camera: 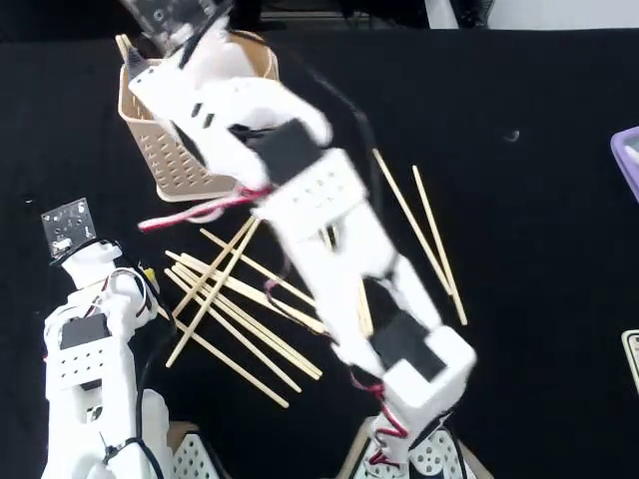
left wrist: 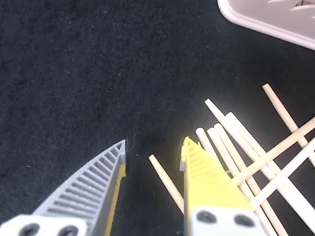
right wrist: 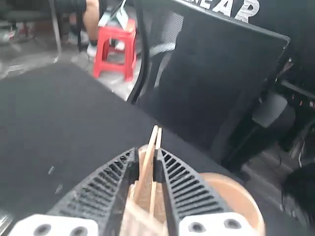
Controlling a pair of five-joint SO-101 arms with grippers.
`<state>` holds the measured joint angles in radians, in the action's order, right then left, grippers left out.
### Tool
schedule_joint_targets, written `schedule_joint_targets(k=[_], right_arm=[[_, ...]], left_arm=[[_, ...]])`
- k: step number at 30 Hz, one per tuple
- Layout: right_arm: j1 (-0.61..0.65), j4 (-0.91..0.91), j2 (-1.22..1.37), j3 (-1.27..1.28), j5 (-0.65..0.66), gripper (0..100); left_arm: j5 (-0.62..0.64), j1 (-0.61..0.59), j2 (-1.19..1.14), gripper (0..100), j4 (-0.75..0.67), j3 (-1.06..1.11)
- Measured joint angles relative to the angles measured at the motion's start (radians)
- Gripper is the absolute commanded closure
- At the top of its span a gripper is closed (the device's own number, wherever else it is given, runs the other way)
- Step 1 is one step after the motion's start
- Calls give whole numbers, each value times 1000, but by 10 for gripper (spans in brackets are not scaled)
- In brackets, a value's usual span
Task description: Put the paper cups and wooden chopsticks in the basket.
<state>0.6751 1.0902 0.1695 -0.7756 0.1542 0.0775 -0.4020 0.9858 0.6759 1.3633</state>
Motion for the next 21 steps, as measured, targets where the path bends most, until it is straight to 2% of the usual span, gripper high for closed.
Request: schedule_joint_targets(k=[5, 7, 10, 16, 19, 21], right_arm=[[-9, 512, -135, -52, 0, 938], [-51, 623, -164, -12, 0, 938], [-181, 635, -218, 146, 44, 938], [-427, 617, -261, 551, 226, 920], [-534, 494, -261, 769, 324, 842], [-605, 365, -258, 921, 387, 830]], left_arm=[[0, 0, 0, 812, 0, 0], [0, 0, 0, 812, 0, 0], [0, 0, 0, 812, 0, 0], [0, 0, 0, 812, 0, 0], [0, 0, 0, 812, 0, 0], [0, 0, 0, 812, 0, 0]])
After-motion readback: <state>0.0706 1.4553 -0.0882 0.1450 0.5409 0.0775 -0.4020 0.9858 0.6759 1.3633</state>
